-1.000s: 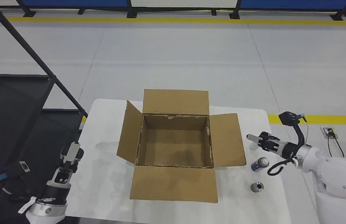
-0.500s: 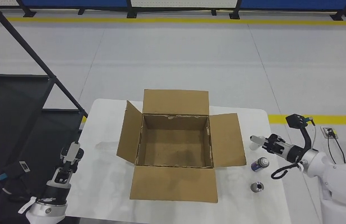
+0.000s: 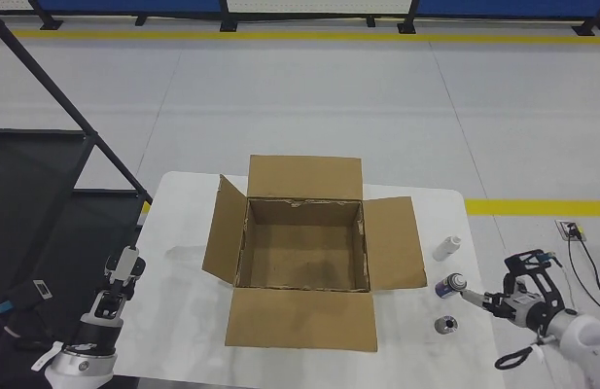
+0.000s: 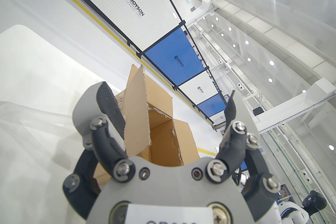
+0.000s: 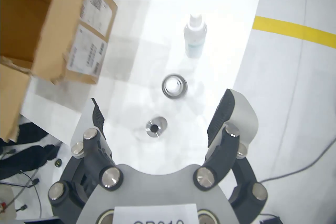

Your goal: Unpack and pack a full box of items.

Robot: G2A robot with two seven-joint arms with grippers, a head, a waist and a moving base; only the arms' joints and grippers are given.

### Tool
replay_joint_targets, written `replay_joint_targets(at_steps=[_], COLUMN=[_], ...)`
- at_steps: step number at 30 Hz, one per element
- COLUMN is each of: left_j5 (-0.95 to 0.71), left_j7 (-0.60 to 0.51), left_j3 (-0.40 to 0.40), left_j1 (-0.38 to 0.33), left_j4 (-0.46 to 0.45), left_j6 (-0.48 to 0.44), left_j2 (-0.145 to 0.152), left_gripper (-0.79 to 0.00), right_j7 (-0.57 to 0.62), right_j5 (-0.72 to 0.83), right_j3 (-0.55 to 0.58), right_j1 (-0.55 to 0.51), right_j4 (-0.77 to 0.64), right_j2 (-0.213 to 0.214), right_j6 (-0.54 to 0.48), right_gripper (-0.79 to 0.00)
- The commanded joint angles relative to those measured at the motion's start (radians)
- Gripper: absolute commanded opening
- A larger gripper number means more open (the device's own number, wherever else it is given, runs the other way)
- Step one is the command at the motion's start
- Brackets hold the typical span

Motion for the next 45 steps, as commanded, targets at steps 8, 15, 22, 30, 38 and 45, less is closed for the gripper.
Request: replay_joint_targets(at_steps=[8,15,22,30,38,45], left_j5=[0.0,0.0,0.0,0.0,0.0,0.0], left_j7=[0.0,0.0,0.0,0.0,0.0,0.0], left_j3=[0.0,0.0,0.0,0.0,0.0,0.0], left_j1=[0.0,0.0,0.0,0.0,0.0,0.0], left_j4=[0.0,0.0,0.0,0.0,0.0,0.0], left_j6=[0.0,0.0,0.0,0.0,0.0,0.0], left_j2=[0.0,0.0,0.0,0.0,0.0,0.0], left_gripper=[0.0,0.0,0.0,0.0,0.0,0.0], right_j7=[-0.023,-0.032,-0.007,0.013,0.0,0.044], right_j5=[-0.179,-0.257,-0.261,-0.244,-0.182,-0.016], right_j3=[-0.136,-0.226,-0.281,-0.314,-0.255,-0.088], right_j1=[-0.046,-0.012,0.041,0.081,0.066,0.056], right_j4=[0.065,0.108,0.158,0.207,0.156,-0.095], right_j2=[0.003,0.006,0.011,0.016,0.029,0.043], right_j6=[0.024,0.036,0.026,0.011,-0.007,0.112], right_gripper=[0.0,0.0,-0.151,-0.733,-0.785,-0.785])
